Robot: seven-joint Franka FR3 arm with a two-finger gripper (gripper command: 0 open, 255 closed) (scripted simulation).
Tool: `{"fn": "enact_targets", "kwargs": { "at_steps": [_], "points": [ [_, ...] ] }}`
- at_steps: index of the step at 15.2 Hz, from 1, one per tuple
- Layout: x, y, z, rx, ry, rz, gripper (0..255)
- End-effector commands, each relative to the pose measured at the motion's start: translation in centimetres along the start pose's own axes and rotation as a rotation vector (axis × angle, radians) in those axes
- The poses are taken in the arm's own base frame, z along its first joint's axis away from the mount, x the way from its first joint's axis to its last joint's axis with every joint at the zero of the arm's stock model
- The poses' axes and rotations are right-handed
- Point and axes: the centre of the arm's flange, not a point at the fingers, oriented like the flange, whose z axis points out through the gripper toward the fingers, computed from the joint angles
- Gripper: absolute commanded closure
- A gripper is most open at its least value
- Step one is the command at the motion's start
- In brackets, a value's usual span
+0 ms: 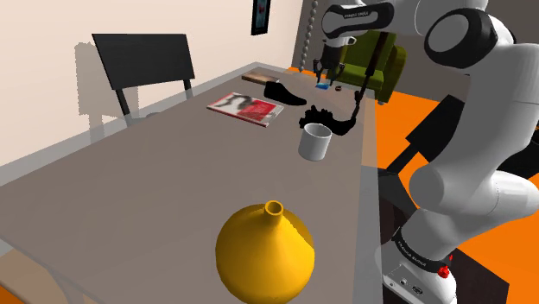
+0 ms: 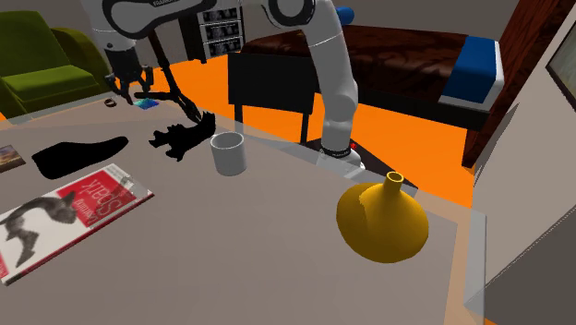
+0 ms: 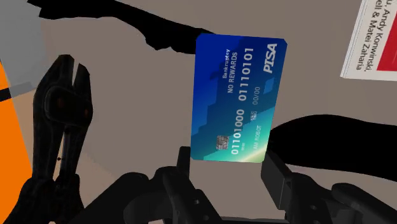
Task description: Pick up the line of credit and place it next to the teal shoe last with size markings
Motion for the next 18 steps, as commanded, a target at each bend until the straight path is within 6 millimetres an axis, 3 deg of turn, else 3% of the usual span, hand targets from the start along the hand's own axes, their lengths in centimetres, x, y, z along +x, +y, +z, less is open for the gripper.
{"fn": "enact_targets", "kwargs": {
  "at_steps": [1,3,18],
  "points": [
    [2.7,0.5,0.4,0.000,0.000,0.000,255],
    [5.7,1.5,0.9,0.000,0.000,0.000,255],
    [4.5,1.3,8.7,0.000,0.000,0.000,255]
  ]
}}
